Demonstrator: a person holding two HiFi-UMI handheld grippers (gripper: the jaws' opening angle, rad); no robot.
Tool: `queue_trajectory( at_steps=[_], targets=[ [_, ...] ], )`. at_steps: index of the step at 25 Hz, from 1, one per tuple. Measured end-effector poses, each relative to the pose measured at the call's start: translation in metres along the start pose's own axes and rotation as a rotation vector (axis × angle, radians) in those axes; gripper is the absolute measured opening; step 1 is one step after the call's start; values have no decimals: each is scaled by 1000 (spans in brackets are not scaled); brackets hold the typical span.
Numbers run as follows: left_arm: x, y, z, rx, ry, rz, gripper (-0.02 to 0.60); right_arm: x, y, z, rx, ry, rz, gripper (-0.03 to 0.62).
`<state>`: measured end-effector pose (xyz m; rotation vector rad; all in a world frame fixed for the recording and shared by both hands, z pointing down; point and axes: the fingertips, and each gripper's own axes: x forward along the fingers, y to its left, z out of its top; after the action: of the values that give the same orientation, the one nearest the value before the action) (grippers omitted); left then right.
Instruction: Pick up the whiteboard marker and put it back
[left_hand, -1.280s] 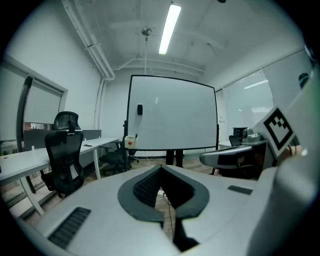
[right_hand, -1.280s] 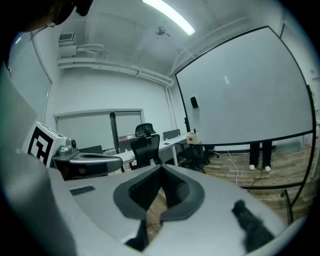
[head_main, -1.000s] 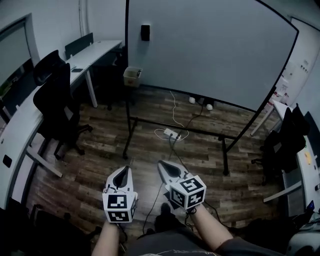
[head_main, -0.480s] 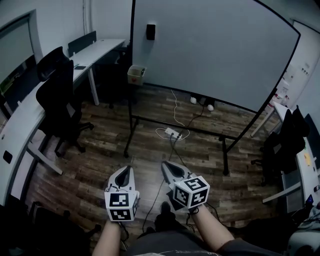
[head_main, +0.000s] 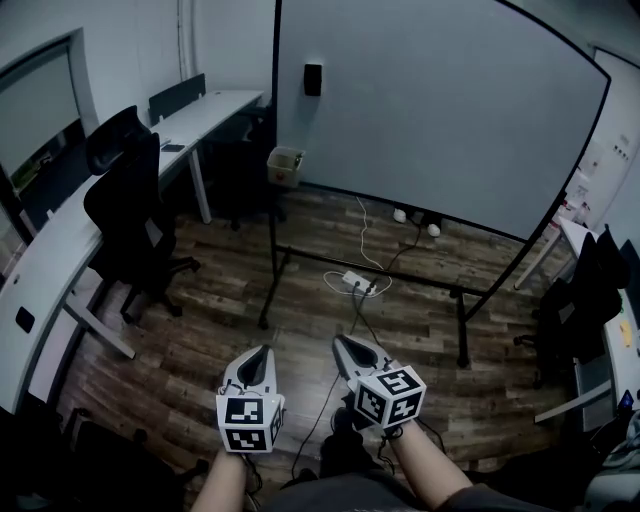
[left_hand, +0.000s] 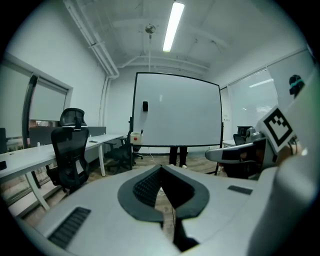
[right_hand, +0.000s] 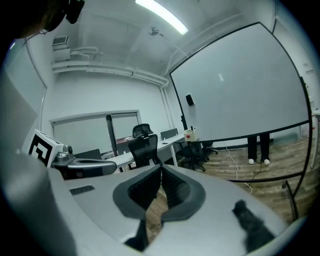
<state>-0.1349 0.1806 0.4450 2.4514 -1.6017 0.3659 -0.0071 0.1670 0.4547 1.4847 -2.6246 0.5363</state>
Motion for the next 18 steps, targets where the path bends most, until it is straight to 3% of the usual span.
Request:
queue_trajectory(
  at_steps=[6, 18],
  targets=[
    [42, 11, 9, -5, 16, 35, 14, 34, -30, 6, 15, 9, 36, 25],
    [145, 19, 46, -18, 29, 92, 14, 113, -115, 61, 50, -17, 117, 25]
  ],
)
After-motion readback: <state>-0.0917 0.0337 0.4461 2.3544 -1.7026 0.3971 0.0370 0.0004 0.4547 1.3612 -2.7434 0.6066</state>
